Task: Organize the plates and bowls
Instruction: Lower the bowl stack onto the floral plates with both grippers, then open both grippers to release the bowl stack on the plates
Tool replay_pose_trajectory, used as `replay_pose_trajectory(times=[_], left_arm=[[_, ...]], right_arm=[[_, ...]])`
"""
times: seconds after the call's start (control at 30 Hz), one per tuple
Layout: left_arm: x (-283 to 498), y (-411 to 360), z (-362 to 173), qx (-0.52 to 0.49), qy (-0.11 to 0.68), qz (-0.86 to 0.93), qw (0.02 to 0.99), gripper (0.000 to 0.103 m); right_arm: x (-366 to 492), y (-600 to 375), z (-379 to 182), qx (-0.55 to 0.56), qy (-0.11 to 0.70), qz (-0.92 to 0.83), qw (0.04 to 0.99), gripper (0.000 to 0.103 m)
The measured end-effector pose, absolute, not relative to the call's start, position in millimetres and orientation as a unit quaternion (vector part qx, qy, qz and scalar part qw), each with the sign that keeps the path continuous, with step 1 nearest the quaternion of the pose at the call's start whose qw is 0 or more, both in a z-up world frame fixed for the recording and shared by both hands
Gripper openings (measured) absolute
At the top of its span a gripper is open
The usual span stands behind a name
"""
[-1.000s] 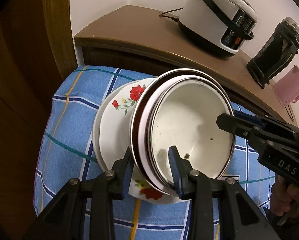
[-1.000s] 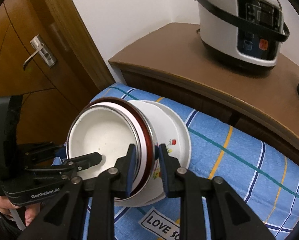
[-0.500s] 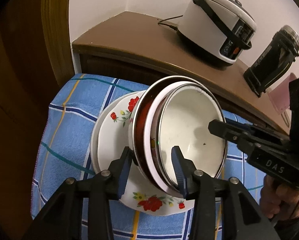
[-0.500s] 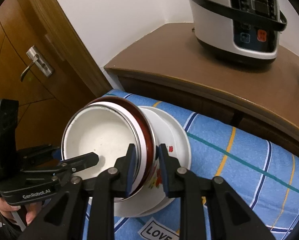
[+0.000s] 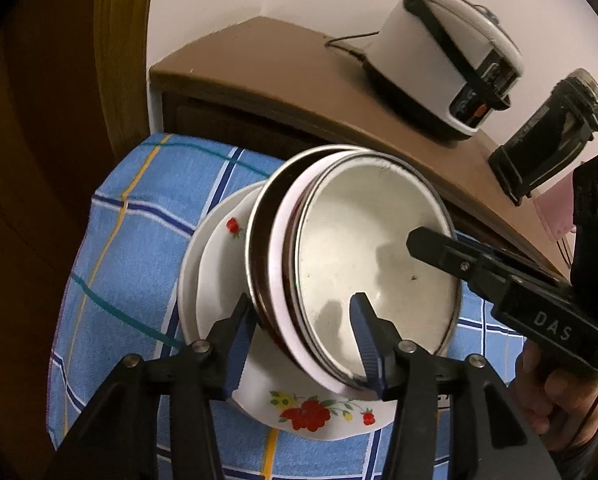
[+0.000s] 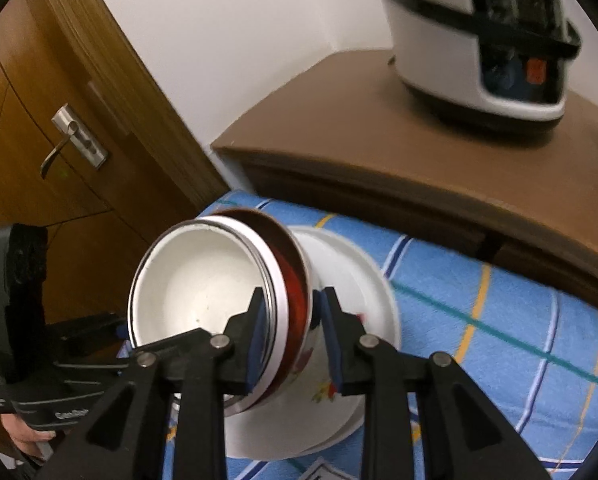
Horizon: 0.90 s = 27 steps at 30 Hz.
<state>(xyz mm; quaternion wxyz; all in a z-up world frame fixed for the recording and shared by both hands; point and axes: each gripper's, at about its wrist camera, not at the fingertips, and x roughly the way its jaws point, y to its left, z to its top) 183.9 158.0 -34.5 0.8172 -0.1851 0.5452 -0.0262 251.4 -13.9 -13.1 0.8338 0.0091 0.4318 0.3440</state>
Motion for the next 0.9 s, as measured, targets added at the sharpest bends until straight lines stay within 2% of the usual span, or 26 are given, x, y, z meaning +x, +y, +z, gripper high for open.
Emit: replay_pose_trajectory(times=[0.3,0.53,0.6,0.7,0.9], left_arm=[[193.7,168.2,-47.5,-0.230,0.567,-0.043,0.790,0.051],[194.5,154.0,-43.8,-0.185,0.550,-0.033,0.814,0.055],[189.8,151.7,-37.0,-0.158,0.533,-0.012,0.831,0.056],[181.6,150.7,-24.7,-0.121,0.504,0.023,0.855,0.064],[159.2,136.7,3.8,-0.072,0.448,0.040,0.890,0.065]], right_arm=[[247.9,-11.0,-8.1,-0.008,0.449,0.344,0.825,0.028],[253.2,-13.7,-18.0,-0.004,0.444,0.348,0.826,0.031],[251.4,-16.7,-17.8,0.005,0.444,0.355,0.823,0.038],[245.5,-25.3,-13.3,0.002,0.430,0.344,0.835,0.049],[223.7,-54.7,4.2,0.009,0.388,0.322,0.864,0.054]])
